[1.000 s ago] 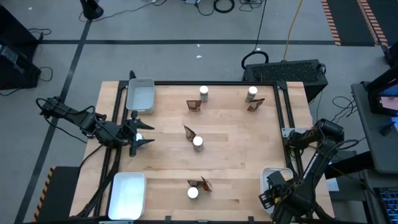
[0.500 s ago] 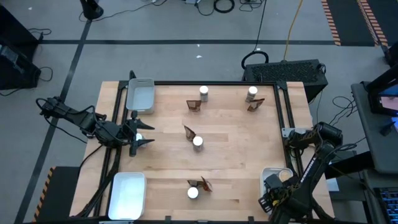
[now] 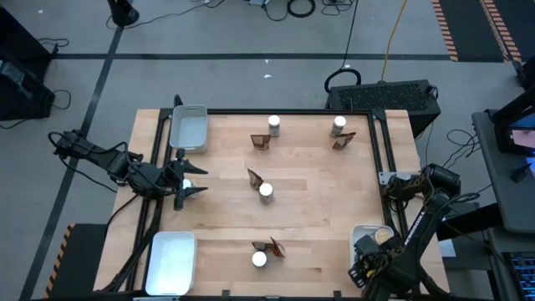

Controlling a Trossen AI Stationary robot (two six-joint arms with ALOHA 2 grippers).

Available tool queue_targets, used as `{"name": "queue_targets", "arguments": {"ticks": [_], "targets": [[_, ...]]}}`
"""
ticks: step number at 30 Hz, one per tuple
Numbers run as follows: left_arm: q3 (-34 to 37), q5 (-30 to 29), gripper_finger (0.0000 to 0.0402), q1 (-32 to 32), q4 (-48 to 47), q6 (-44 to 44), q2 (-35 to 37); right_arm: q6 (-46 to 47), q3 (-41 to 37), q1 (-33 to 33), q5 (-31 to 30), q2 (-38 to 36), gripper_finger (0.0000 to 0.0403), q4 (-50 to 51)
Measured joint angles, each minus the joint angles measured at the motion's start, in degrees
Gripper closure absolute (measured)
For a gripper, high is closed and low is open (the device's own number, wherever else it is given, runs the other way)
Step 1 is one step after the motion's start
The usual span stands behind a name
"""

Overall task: Sort spices by type
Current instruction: Put the brown seasoning bottle into the bottom right white bin, then put the seasoning bag into the top left white bin

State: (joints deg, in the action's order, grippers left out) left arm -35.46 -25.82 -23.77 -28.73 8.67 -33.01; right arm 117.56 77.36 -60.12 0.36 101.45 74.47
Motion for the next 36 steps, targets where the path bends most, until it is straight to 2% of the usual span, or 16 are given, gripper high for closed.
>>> {"name": "queue_targets", "arguments": {"ticks": [4,10,17,33,36], "targets": [[0.0,0.0,0.0165,0.0,0.0,0.0,0.0,-0.3,0.0,0.0,0.3,0.0,0.009,0.0],[0.0,0.0,0.0165,0.0,0.0,0.0,0.0,-1.7,0.0,0.2,5.4,0.0,0.009,1.8],[0.0,0.0,0.0165,0.0,0.0,0.0,0.0,-1.3,0.0,0.3,5.8,-1.7,0.009,1.9],[0.0,0.0,0.0165,0.0,0.2,-0.1,-1.1,0.5,0.0,3.5,5.6,-13.7,0.0089,2.3],[0.0,0.0,0.0165,0.0,0.6,-0.1,-1.2,0.5,0.0,4.2,2.6,-16.7,0.0089,2.4]]}}
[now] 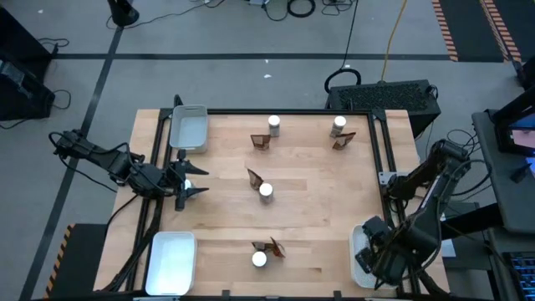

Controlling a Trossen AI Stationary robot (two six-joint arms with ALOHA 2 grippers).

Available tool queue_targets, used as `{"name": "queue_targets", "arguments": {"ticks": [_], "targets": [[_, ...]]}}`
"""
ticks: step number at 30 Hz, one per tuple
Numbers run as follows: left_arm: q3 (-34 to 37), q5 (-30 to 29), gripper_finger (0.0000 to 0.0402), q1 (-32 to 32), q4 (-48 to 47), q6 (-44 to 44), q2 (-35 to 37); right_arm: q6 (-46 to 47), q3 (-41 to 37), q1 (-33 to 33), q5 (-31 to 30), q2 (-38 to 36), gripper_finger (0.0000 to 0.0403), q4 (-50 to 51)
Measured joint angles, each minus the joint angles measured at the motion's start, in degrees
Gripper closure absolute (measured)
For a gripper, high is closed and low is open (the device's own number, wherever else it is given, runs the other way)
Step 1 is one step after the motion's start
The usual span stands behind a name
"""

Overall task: Sort spices by type
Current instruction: Put the seasoning bag into the top left white bin

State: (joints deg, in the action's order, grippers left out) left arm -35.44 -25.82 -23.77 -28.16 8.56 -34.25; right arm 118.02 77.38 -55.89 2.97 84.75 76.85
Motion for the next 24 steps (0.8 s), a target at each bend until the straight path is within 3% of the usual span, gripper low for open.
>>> {"name": "queue_targets", "arguments": {"ticks": [6,12,24], "targets": [[0.0,0.0,0.0165,0.0,1.2,-0.7,-0.5,-0.8,0.0,1.8,-19.0,-4.5,0.0089,0.0],[0.3,-0.2,0.0165,0.0,4.8,-3.5,-2.8,-12.1,0.0,6.2,-37.3,-5.5,0.0089,0.1],[0.3,-0.1,0.0165,0.1,10.3,-7.5,-8.8,-35.1,0.0,22.4,-38.9,-5.5,0.009,-0.3]]}}
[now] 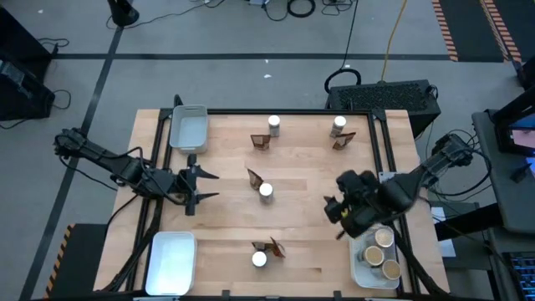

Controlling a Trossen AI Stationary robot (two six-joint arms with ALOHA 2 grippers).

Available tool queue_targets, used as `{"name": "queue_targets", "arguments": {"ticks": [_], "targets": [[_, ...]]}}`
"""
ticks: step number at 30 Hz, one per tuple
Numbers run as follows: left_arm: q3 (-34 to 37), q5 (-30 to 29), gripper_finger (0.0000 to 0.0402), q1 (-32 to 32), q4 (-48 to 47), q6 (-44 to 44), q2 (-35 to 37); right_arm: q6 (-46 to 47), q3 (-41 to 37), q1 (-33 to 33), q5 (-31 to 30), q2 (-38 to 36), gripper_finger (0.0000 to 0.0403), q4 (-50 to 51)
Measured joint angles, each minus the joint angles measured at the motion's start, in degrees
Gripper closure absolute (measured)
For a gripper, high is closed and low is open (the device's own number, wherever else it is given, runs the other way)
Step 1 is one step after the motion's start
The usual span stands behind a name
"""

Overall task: Sort spices by type
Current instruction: Put the seasoning bag into the top left white bin

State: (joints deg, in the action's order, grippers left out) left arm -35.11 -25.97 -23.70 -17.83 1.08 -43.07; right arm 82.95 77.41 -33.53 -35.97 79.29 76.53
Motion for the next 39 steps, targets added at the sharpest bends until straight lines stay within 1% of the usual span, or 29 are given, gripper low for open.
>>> {"name": "queue_targets", "arguments": {"ticks": [3,5,7,10,13,15,17,19,22,25,26,28,31,33,37,39], "targets": [[0.0,0.5,0.0165,0.0,0.5,-0.4,-1.1,-10.0,-0.6,3.4,-1.9,0.0,0.009,-7.0],[0.0,0.9,0.0165,0.0,0.6,-0.4,-1.6,-17.9,-2.2,5.8,-2.9,-0.2,0.009,-14.4],[0.0,1.5,0.0165,0.0,0.7,-0.3,-2.0,-26.3,-4.8,8.4,-2.1,-0.3,0.009,-23.5],[0.0,1.8,0.0165,0.0,0.8,0.0,-2.3,-38.8,-11.2,12.8,3.3,-0.3,0.009,-40.4],[0.0,1.9,0.0165,0.0,0.9,0.7,-2.8,-50.6,-18.9,16.8,10.6,-0.2,0.009,-61.8],[0.0,1.9,0.0165,0.0,0.9,1.6,-3.1,-56.8,-23.3,19.1,15.0,-0.2,0.009,-74.1],[0.0,1.9,0.0165,0.0,1.1,1.7,-3.6,-62.0,-26.6,20.9,17.6,-0.2,0.009,-82.9],[0.0,1.9,0.0165,0.0,1.7,2.9,-4.3,-66.0,-29.0,22.2,18.2,-0.2,0.009,-89.0],[0.0,1.9,0.0165,0.0,4.7,3.1,-6.0,-71.6,-30.8,23.4,18.3,-0.2,0.009,-95.2],[0.0,2.2,0.0165,0.5,8.3,2.8,-7.4,-76.3,-31.0,23.8,18.6,-0.2,0.009,-98.3],[0.0,2.7,0.0165,1.0,9.7,2.6,-7.8,-77.7,-31.0,23.8,19.7,-0.2,0.009,-99.5],[-0.2,4.8,0.0165,2.5,11.1,2.6,-8.1,-80.3,-31.0,23.8,23.9,-0.2,0.009,-102.2],[-2.9,7.3,0.0165,6.0,11.0,3.1,-8.9,-83.9,-31.0,23.8,32.9,-0.2,0.009,-106.0],[-5.0,9.0,0.0165,8.8,10.9,3.1,-9.6,-86.5,-30.9,23.7,35.6,-0.3,0.009,-106.4],[-9.7,15.4,0.0165,14.8,10.1,2.7,-13.5,-89.8,-30.9,25.5,35.6,-2.7,0.009,-103.7],[-11.8,17.4,0.0165,17.6,8.8,1.1,-16.1,-90.5,-30.8,27.0,35.6,-4.2,0.009,-101.2]]}}
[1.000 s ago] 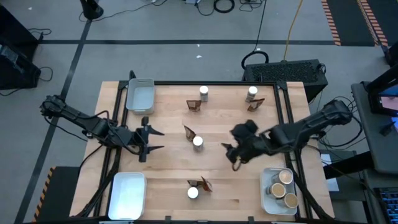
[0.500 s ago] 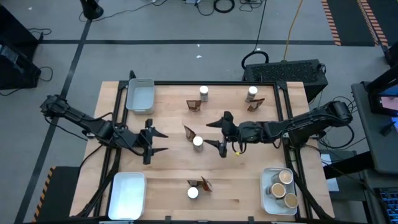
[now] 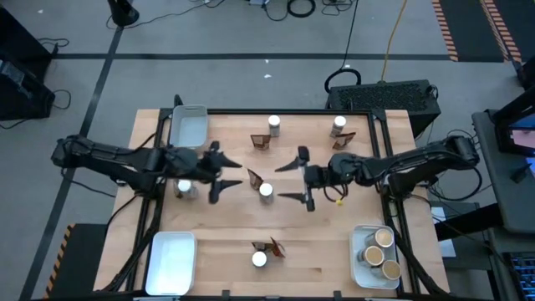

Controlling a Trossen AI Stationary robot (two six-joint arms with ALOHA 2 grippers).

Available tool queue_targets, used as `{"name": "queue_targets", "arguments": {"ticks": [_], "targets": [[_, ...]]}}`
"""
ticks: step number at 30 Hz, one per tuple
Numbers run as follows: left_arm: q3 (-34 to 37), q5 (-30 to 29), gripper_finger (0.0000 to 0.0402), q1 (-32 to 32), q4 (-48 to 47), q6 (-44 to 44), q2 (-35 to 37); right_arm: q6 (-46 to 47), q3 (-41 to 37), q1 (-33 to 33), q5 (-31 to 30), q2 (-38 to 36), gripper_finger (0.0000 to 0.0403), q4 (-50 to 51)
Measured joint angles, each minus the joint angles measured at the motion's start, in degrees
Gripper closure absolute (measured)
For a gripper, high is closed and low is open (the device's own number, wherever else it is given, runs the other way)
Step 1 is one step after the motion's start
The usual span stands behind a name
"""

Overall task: Sort spices by type
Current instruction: Put the seasoning bag into the top left white bin

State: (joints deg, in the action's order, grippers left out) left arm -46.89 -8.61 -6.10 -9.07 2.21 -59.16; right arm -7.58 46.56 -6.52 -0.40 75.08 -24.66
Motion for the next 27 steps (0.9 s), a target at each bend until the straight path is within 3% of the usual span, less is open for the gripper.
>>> {"name": "queue_targets", "arguments": {"ticks": [5,11,19,23,27], "targets": [[-1.9,3.8,0.0165,6.5,-0.1,-6.7,-7.1,0.0,-0.1,4.7,0.1,-0.6,0.009,5.7],[-2.0,8.9,0.0165,15.6,3.7,-14.6,-13.5,-1.4,-0.2,11.1,0.6,1.9,0.009,5.0],[-2.0,12.7,0.0165,26.1,7.2,-16.3,-14.0,-3.8,-0.1,15.8,0.8,4.1,0.009,5.1],[-1.9,13.1,0.0165,28.6,10.8,-15.7,-16.3,-5.9,-0.1,16.9,0.9,5.3,0.009,3.0],[-2.0,17.8,0.0165,30.3,11.9,-14.7,-18.6,-7.6,-0.1,17.8,0.8,4.9,0.009,1.7]]}}
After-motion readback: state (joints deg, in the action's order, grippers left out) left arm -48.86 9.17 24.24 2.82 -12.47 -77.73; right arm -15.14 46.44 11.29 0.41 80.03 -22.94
